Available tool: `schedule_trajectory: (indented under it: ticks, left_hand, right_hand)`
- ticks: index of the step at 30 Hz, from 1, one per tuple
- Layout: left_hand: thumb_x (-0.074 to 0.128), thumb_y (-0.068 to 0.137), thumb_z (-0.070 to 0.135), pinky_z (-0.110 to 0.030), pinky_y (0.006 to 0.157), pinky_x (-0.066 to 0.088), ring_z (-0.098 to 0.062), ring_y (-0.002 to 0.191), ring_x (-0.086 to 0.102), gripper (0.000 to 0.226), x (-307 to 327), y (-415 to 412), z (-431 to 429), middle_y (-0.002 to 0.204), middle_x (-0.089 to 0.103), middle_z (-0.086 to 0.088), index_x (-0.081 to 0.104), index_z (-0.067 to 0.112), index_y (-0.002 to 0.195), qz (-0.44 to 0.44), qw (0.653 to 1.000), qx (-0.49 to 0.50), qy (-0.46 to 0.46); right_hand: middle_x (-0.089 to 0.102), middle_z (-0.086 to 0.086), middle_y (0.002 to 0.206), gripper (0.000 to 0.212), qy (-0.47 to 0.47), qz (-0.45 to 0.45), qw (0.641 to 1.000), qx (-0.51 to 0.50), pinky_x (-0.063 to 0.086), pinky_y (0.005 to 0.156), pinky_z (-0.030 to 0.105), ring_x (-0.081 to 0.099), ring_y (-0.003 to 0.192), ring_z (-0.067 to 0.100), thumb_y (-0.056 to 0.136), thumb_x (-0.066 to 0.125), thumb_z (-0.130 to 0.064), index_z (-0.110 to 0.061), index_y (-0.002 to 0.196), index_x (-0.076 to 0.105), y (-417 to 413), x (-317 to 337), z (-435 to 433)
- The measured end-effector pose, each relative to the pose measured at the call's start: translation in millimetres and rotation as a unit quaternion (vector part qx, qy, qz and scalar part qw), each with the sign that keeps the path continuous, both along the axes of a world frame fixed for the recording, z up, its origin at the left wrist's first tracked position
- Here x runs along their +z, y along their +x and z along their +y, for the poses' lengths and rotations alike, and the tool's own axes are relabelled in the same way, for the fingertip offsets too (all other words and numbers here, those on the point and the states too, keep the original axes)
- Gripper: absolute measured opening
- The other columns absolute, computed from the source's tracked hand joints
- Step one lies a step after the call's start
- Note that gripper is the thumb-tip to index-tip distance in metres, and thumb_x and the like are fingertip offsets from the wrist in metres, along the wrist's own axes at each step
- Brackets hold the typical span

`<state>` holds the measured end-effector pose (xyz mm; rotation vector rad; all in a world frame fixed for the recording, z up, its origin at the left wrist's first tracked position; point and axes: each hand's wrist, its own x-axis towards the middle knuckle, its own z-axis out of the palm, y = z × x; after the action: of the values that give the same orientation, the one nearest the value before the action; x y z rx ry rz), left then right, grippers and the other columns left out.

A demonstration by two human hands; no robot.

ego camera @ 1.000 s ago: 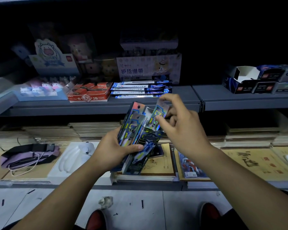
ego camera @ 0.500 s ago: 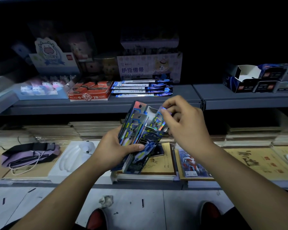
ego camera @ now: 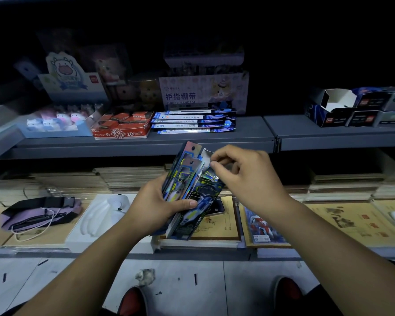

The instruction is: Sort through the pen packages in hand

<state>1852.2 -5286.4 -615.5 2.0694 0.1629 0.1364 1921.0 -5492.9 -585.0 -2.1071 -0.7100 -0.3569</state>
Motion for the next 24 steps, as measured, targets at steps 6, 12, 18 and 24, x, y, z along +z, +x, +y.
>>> schedule_trajectory:
  ticks: [6, 12, 18, 24]
  left_hand:
    - [0.092, 0.07, 0.031, -0.04, 0.089, 0.059, -0.004, 0.092, 0.074, 0.049, -2.3, 0.8, 0.9, 0.101, 0.078, 0.015, 0.068, 0.029, 0.113, -0.007, 1.0, -0.009, 0.024]
    - [0.092, 0.07, 0.032, -0.036, 0.087, 0.059, -0.001, 0.092, 0.072, 0.053, -6.8, 2.9, 0.9, 0.1, 0.077, 0.018, 0.067, 0.033, 0.116, -0.021, 0.998, -0.02, 0.062]
    - [0.091, 0.071, 0.032, -0.02, 0.076, 0.055, 0.004, 0.086, 0.07, 0.05, -7.8, 3.4, -0.1, 0.095, 0.076, 0.019, 0.067, 0.033, 0.115, -0.032, 0.996, -0.018, 0.083]
    - [0.092, 0.07, 0.033, -0.036, 0.088, 0.059, -0.001, 0.092, 0.072, 0.052, -9.4, 4.6, 3.1, 0.1, 0.077, 0.018, 0.067, 0.033, 0.116, -0.026, 0.998, -0.013, 0.056]
  right_hand:
    - [0.07, -0.005, 0.067, 0.008, 0.034, 0.074, 0.997, -0.007, 0.054, 0.06, 0.026, 0.059, 0.051, 0.001, 0.092, 0.074, -0.014, -0.018, 0.086, 0.07, 1.4, 6.1, -1.2]
    - [0.07, 0.0, 0.061, 0.014, 0.001, 0.172, 0.984, 0.048, 0.05, 0.048, 0.027, 0.062, 0.039, 0.022, 0.092, 0.072, -0.01, -0.017, 0.081, 0.065, -1.5, 6.2, -2.1]
    - [0.053, 0.005, 0.044, 0.024, -0.086, 0.202, 0.972, 0.084, 0.04, 0.04, 0.02, 0.065, 0.041, 0.029, 0.102, 0.052, -0.011, -0.005, 0.081, 0.061, -5.3, 4.9, 1.5]
    - [0.061, 0.014, 0.055, 0.027, -0.076, 0.203, 0.971, 0.096, 0.043, 0.041, 0.024, 0.064, 0.04, 0.022, 0.104, 0.051, -0.017, -0.013, 0.084, 0.068, -7.6, 8.0, 0.5]
